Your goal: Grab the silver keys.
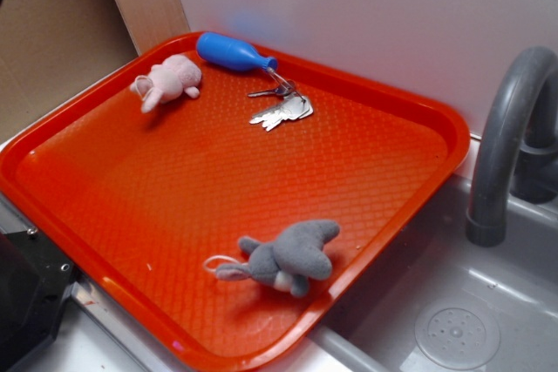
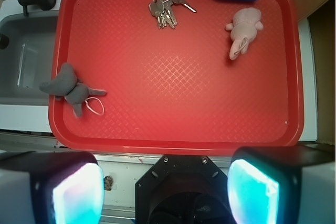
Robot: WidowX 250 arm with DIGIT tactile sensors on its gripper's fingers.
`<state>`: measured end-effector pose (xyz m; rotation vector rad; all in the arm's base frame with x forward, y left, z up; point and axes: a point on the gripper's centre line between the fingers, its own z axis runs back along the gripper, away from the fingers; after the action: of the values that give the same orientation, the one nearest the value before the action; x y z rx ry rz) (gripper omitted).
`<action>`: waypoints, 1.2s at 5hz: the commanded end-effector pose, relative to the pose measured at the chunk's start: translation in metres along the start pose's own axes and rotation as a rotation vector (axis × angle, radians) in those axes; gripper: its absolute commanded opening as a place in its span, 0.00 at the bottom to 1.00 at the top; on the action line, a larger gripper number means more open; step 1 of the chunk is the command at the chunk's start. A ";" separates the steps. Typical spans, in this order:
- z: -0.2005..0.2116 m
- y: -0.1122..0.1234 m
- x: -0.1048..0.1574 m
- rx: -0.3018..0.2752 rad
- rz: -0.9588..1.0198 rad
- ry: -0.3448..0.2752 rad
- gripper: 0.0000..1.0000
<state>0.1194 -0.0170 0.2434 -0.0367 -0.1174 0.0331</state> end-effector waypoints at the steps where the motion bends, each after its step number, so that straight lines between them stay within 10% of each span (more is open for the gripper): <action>1: 0.000 0.000 0.000 0.000 0.000 0.000 1.00; 3: -0.028 -0.026 0.084 0.023 0.261 -0.014 1.00; 6: -0.065 0.005 0.155 0.003 0.546 -0.073 1.00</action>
<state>0.2774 -0.0183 0.1836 -0.0493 -0.1359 0.5635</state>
